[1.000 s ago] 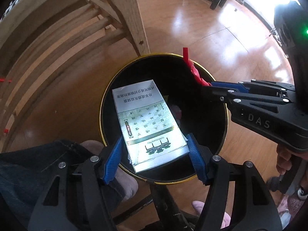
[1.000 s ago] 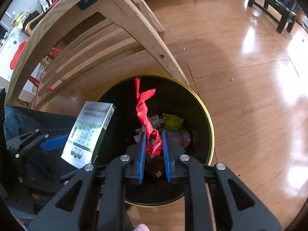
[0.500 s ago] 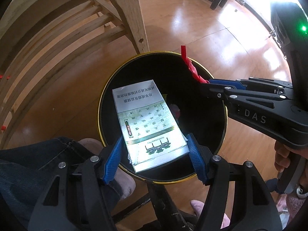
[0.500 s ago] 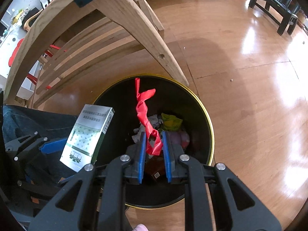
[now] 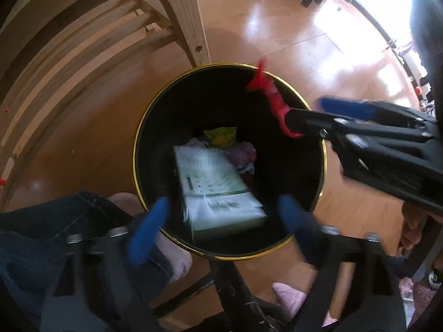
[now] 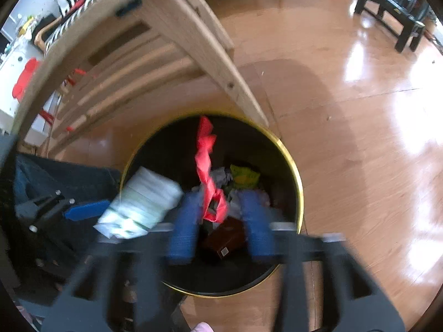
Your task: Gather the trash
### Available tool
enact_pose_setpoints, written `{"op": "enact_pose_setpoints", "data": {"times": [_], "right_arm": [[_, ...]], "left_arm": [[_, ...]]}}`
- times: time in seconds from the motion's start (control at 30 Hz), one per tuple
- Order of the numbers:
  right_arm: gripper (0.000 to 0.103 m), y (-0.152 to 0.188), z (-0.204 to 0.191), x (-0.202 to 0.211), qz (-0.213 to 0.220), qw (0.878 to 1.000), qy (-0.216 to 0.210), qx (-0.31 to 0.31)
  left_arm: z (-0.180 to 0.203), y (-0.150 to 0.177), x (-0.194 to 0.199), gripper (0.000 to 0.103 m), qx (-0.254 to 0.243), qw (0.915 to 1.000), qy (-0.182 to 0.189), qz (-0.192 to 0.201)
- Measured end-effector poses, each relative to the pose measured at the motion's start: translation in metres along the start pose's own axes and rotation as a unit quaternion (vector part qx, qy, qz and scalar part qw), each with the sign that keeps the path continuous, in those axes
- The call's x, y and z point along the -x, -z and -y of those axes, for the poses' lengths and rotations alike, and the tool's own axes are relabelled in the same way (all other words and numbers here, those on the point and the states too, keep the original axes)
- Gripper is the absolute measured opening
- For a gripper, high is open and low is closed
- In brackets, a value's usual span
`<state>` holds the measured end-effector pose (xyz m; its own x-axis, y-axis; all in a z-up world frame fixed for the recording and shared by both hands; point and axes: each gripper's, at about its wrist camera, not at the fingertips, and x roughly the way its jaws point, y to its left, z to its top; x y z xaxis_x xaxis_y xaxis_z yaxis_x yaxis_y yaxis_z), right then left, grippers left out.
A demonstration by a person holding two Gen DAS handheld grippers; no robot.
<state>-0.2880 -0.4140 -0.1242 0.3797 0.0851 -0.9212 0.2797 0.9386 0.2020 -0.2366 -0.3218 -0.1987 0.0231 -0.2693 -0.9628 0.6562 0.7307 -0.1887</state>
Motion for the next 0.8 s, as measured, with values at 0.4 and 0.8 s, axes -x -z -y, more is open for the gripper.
{"op": "enact_pose_setpoints", "data": {"times": [0.4, 0.8], "right_arm": [[0.097, -0.026, -0.003, 0.128, 0.192, 0.979, 0.041, -0.058], [0.097, -0.147, -0.188, 0.093, 0.206, 0.979, -0.007, 0.001]], "left_arm": [[-0.005, -0.001, 0.149, 0.096, -0.028, 0.9852, 0.028, 0.167], [-0.152, -0.051, 0.263, 0.096, 0.098, 0.9420, -0.144, 0.287]]}}
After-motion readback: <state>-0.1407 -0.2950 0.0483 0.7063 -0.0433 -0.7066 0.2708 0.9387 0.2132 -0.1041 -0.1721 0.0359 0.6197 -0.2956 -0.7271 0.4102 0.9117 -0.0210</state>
